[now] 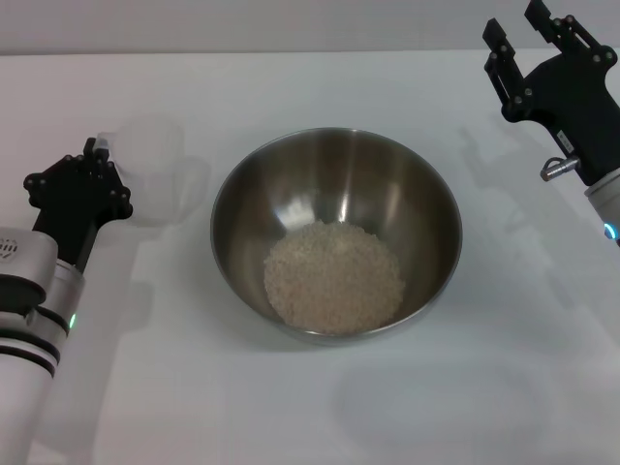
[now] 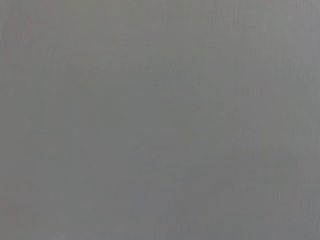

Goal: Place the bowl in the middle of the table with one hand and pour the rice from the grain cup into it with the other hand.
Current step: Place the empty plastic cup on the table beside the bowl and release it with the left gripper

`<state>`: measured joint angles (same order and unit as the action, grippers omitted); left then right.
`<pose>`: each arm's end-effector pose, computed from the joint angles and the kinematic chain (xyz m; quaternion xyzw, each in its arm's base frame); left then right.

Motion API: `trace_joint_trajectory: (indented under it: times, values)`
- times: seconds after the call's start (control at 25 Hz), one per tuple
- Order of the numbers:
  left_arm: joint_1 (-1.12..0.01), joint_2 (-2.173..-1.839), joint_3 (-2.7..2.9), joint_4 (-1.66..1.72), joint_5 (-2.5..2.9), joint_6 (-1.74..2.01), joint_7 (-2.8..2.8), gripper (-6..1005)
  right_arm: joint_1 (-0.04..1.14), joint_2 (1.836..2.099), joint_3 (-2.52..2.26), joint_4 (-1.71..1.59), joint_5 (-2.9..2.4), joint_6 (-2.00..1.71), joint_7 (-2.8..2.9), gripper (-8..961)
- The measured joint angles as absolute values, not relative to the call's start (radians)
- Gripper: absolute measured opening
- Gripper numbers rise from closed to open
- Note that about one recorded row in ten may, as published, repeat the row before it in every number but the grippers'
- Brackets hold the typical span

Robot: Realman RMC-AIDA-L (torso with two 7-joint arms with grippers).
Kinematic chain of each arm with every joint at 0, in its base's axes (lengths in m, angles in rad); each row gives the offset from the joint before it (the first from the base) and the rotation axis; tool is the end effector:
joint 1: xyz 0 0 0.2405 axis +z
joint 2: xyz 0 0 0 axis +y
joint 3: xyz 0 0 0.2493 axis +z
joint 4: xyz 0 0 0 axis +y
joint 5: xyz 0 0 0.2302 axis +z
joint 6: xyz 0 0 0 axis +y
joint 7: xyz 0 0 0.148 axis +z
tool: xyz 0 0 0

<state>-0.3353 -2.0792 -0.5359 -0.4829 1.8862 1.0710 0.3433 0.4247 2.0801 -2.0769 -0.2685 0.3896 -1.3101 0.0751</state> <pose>-0.3054 0.3138 -0.0783 -0.7178 -0.2131 -0.2239 0.6239 0.2721 0.3427 -0.0327 -0.7439 0.0781 0.3655 0.5540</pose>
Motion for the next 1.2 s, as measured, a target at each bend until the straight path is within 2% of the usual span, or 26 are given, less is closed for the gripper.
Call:
trace_joint_trajectory:
  times: [0.68, 1.16, 1.2]
  values:
    - [-0.337, -2.078, -0.53, -0.482, 1.889, 1.007, 0.302, 36, 0.421, 2.08, -2.077, -0.267, 0.39, -1.31, 0.075, 456]
    - [-0.294, -2.071, -0.526, -0.449, 1.923, 1.014, 0.167, 281, 0.415, 2.08, -2.077, -0.267, 0.39, -1.311, 0.075, 456]
    - [-0.294, -2.071, -0.526, -0.449, 1.923, 1.014, 0.167, 327, 0.414, 2.08, -2.077, -0.267, 0.39, -1.311, 0.075, 456]
